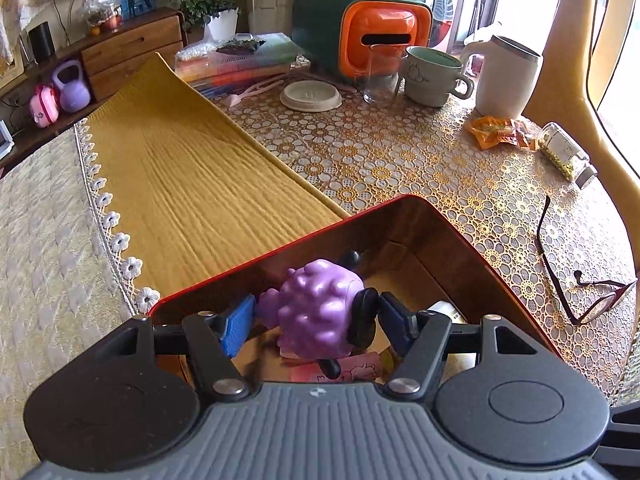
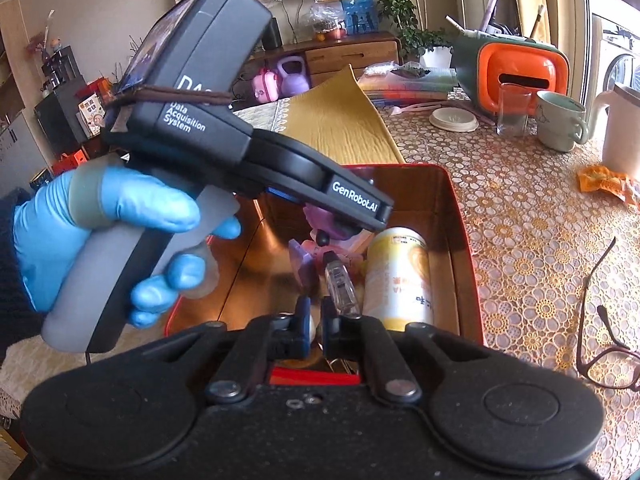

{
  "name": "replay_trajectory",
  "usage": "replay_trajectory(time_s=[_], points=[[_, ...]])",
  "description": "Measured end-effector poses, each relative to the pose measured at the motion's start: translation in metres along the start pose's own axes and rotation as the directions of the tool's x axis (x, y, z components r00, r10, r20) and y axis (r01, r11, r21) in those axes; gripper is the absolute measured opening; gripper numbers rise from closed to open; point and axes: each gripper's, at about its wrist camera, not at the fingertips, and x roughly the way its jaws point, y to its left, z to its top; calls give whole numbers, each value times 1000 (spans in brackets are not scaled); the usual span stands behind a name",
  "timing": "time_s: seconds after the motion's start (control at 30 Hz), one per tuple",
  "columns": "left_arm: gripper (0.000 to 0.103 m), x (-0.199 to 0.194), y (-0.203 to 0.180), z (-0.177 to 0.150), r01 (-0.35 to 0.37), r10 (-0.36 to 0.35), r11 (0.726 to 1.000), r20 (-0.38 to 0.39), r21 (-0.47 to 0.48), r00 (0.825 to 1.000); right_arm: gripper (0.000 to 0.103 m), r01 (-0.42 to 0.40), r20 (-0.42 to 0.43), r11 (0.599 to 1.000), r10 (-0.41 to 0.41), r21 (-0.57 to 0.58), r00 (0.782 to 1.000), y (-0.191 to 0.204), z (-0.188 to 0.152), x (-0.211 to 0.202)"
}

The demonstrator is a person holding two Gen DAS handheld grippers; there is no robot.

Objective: Organize rigid objects
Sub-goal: 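Open the left tool to release the purple toy while the right tool releases the clipper in the tin, then withdraw both tools from the tin toward the items on the cloth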

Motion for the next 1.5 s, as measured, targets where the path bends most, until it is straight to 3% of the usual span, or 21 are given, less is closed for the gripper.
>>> replay_trajectory(time_s=[0.27,0.67,1.07,1.5], points=[[67,0,1,-1,3,-3,1000,3,-3,1000,18,1,-9,1000,-1,25,1000,-1,-1,2],[70,-28,1,-5,41,-41,999,59,-2,997,20,9,3,999,-10,46,1000,1,0,-3],[70,-81,19,-31,75,-72,997,118,-24,990,27,15,40,999,-17,40,999,15,4,-20],[70,-155,54,-65,28,-13,997,206,-68,978,40,16,77,1000,-17,13,997,47,9,-35]])
